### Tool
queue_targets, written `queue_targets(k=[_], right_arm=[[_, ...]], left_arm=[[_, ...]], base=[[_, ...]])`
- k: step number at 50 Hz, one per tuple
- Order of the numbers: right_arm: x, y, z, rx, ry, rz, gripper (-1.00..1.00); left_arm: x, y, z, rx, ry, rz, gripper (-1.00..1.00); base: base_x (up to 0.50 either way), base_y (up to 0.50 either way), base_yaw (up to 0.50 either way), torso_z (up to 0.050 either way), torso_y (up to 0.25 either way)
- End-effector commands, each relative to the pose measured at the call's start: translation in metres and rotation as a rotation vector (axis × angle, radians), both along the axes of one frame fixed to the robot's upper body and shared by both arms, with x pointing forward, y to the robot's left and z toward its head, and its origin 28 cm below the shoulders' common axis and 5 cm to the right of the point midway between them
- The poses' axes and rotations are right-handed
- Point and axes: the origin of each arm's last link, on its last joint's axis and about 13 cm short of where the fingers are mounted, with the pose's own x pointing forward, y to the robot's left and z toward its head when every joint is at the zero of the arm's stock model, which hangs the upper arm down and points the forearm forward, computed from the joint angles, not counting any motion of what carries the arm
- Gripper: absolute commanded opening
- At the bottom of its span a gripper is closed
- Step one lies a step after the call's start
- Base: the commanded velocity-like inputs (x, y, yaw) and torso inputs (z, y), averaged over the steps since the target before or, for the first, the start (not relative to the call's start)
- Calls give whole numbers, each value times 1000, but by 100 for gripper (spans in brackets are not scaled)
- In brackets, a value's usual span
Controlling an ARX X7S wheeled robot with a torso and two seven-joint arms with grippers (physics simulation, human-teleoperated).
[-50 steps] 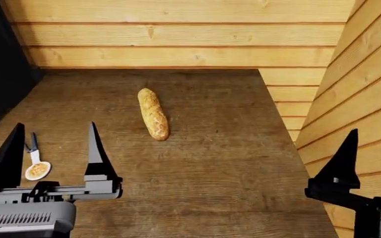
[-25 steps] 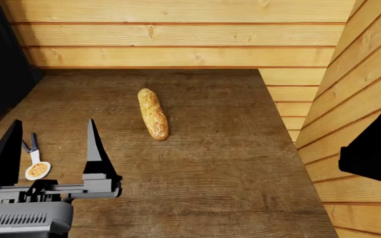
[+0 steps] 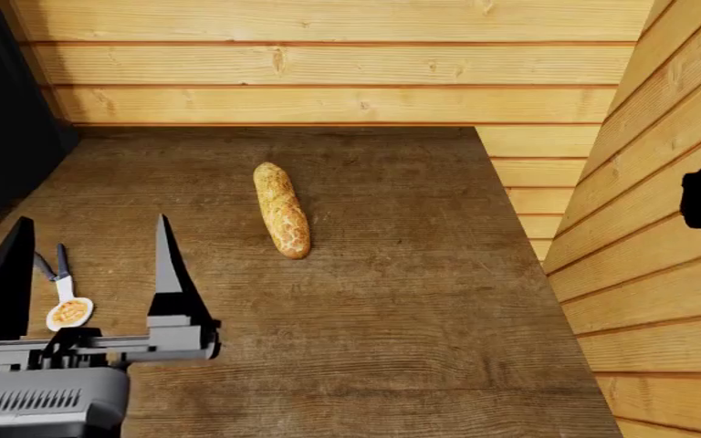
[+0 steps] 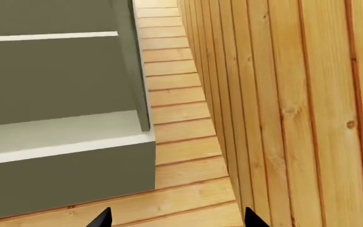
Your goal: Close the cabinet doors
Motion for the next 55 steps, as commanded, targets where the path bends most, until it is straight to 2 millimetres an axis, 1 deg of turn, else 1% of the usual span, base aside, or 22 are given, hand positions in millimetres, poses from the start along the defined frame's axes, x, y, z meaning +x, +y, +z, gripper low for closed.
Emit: queue_targets(k=[1,3,8,16,24,35,42,53,55], right_arm=[[-2,-1,19,46,-16,78,100],[-1,-2,21,61,-14,97,100],[-1,-3,26,85,-14,128,100],[0,-3,36,99,-24,154,100],[-6,0,45,81,-52,158,100],[-15,0,54,65,-88,136,100],[-24,-2,63,54,-120,115,100],[-26,-6,71,54,-130,77,100],[-27,-8,73,53,-137,48,100]], left_arm=[[2,1,-1,11,17,30,100],[2,1,1,-2,15,26,100],[1,1,1,-3,15,22,100],[1,2,1,-2,-11,46,100],[2,3,0,-4,-11,68,100],[3,5,0,-18,-7,83,100],[2,4,1,-17,-8,81,100],[1,4,2,-18,-12,78,100],[1,4,3,-15,-14,74,100]], base=[[0,0,0,0,0],[0,0,0,0,0],[0,0,0,46,0],[0,0,0,0,0],[0,0,0,0,0],[0,0,0,0,0],[0,0,0,0,0],[0,0,0,0,0],[0,0,0,0,0]])
